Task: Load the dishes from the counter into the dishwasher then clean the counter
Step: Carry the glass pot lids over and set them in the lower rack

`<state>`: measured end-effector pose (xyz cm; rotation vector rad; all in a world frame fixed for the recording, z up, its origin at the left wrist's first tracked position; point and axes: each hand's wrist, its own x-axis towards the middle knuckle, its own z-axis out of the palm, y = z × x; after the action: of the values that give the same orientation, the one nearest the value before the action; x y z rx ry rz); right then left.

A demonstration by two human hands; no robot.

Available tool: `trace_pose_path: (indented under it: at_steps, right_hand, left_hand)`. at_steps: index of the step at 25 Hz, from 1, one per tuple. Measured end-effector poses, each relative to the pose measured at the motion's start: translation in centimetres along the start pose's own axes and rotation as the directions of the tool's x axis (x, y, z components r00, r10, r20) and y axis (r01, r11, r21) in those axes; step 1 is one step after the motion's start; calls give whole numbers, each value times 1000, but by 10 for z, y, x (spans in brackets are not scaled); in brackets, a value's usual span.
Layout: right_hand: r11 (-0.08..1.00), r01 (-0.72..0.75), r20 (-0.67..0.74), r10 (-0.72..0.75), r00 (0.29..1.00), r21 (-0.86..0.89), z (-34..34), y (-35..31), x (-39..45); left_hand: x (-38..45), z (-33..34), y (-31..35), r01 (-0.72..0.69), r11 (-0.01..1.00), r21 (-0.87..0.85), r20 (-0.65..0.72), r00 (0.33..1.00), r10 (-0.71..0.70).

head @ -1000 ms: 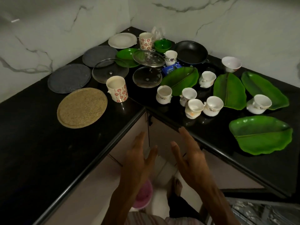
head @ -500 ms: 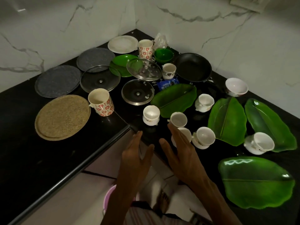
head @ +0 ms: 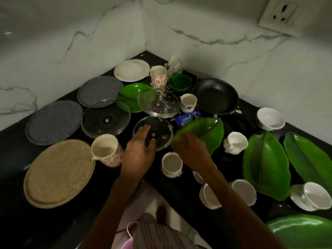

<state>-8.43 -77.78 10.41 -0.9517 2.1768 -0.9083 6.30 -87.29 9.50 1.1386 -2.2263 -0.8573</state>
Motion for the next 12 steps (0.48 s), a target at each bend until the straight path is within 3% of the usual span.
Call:
trace_pose_path:
  at_steps: [2,5,9,12]
  right_hand:
    - [994,-83,59,88,994,-77,8,-4,33]
    - [982,-171,111,179,977,-84,26,1,70]
    - [965,-262,133,263,956,-21,44,9,97]
    - [954,-296,156,286,945,42,53,11,101]
  left_hand:
    - [51,-2,-12,-47,996,76,53,998,43]
    - [120,3,-37,-173,961,216,266,957,113]
    - [183,9,-50,-420,830,366,585,798,146]
    - [207,14,-58,-560,719,413,718,685,121]
